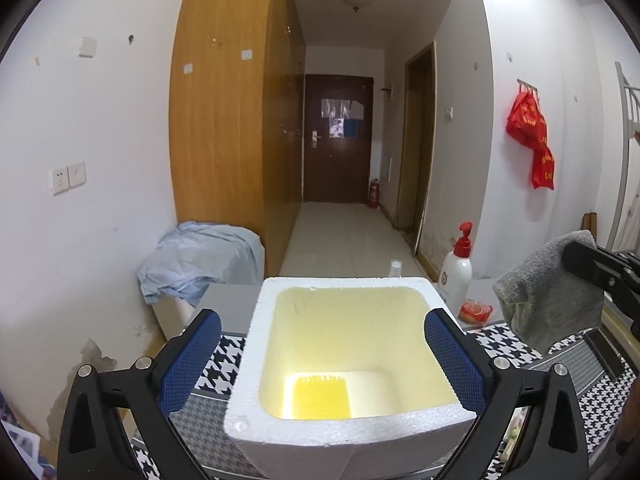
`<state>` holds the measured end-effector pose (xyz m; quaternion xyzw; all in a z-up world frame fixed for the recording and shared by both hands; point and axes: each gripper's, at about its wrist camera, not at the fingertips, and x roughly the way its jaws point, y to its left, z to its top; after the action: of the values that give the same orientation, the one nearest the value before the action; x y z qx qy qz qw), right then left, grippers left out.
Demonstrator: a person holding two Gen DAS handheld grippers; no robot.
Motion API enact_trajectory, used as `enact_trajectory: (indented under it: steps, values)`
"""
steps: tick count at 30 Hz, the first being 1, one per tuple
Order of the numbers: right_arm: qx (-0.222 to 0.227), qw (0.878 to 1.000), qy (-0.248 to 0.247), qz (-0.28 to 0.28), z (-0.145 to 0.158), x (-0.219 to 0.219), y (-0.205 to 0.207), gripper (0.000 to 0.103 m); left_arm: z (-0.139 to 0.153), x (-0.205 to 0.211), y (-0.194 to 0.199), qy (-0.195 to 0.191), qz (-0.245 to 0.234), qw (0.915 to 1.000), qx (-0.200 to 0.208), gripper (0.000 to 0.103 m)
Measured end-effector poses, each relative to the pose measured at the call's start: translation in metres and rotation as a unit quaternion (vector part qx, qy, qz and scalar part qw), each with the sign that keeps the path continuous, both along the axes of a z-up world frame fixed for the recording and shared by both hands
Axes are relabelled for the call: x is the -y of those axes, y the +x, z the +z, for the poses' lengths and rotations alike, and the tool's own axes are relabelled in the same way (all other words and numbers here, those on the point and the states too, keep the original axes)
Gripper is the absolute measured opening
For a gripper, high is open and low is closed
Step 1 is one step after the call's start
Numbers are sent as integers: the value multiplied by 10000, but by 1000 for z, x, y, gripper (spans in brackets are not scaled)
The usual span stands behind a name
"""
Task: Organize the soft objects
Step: 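Lower the grey cloth into the white foam box and open the right tool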
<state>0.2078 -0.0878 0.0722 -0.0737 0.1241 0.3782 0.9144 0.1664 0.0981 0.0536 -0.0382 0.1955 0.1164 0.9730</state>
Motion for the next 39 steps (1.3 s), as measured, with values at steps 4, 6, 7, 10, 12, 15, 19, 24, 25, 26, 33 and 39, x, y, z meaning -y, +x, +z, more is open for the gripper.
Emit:
enact_trajectory:
  steps: [4, 6, 7, 10, 12, 15, 19, 24, 25, 26, 33, 39]
  values:
    - [-22, 10000, -21, 51, 1, -6, 1, 6, 1, -5, -6, 32, 125, 9999, 39, 102]
    - [3, 10000, -37, 90, 3, -11, 0, 6, 2, -7, -10, 54, 177, 9998, 49, 102]
    - [13, 9999, -45, 110, 3, -14, 0, 6, 3, -8, -11, 59, 187, 9998, 52, 102]
    - [55, 9998, -64, 165, 5, -22, -1, 6, 4, -12, -15, 97, 275, 9996, 61, 102]
    - [56, 9997, -87, 227, 6, -28, -1, 6, 3, -16, -17, 212, 414, 9989, 59, 102]
    - [85, 9994, -123, 314, 7, -38, -2, 6, 2, -21, -20, 194, 485, 9986, 37, 102]
    - [101, 9989, -171, 415, 7, -50, -4, 6, 2, -27, -28, 204, 566, 9982, 68, 102]
    - [10, 9984, -230, 513, 5, -60, -2, 6, 2, -34, -37, 228, 698, 9972, 146, 102]
    - [-8, 9983, -244, 527, 4, -62, -2, 6, 2, -35, -39, 221, 703, 9972, 155, 102]
    - [-29, 9982, -254, 545, 3, -63, -1, 6, 2, -35, -40, 218, 712, 9971, 162, 102]
    - [-114, 9973, -278, 664, 0, -69, 1, 6, 0, -40, -47, 260, 810, 9962, 178, 102]
    - [-311, 9964, -371, 698, -7, -80, 9, 6, -1, -40, -50, 276, 801, 9963, 176, 102]
